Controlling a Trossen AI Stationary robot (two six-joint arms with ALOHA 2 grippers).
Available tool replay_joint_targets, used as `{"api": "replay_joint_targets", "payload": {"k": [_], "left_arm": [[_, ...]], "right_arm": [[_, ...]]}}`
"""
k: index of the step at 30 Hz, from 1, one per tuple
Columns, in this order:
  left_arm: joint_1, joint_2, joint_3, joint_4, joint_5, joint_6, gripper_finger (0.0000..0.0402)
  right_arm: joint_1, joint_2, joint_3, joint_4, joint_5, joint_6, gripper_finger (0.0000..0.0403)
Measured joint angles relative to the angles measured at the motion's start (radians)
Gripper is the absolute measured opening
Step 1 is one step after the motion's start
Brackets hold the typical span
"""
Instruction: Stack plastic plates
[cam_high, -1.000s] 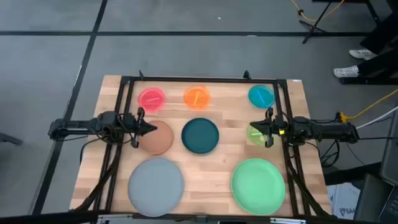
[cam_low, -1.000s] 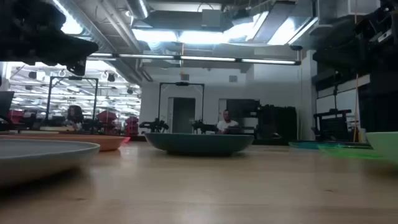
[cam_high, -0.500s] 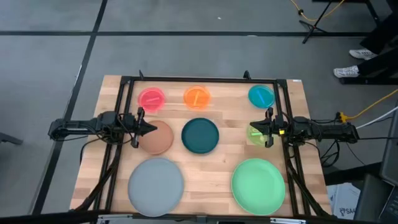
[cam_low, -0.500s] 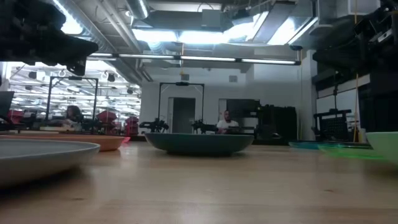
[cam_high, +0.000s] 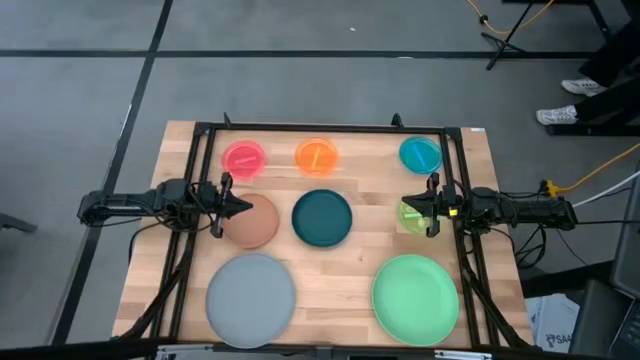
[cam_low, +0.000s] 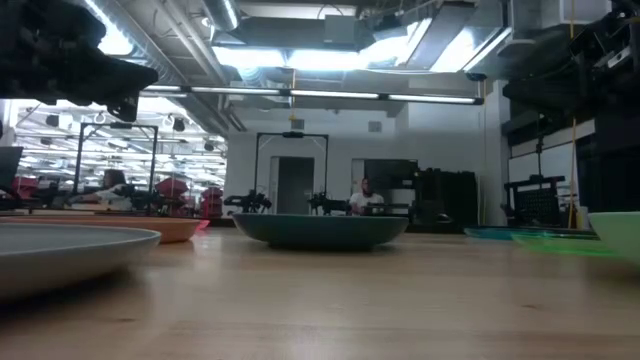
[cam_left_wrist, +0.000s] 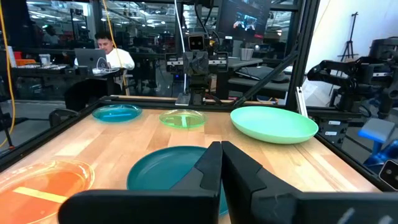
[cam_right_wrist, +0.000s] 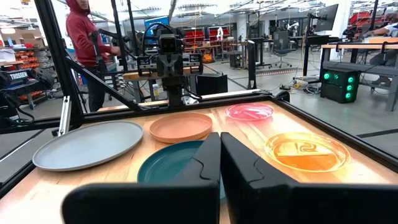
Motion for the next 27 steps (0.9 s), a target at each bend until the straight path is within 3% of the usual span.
{"api": "replay_joint_targets", "payload": {"k": [18, 27], "left_arm": [[0.0, 0.0, 0.0, 0.0, -0.003, 0.0, 0.0004], [0.001, 0.0, 0.0, 0.007, -0.234, 0.044, 0.0004]], "right_arm": [[0.0, 0.0, 0.0, 0.0, 0.0, 0.0, 0.0001], [0.0, 0.0, 0.0, 0.0, 0.0, 0.0, 0.0001]]}}
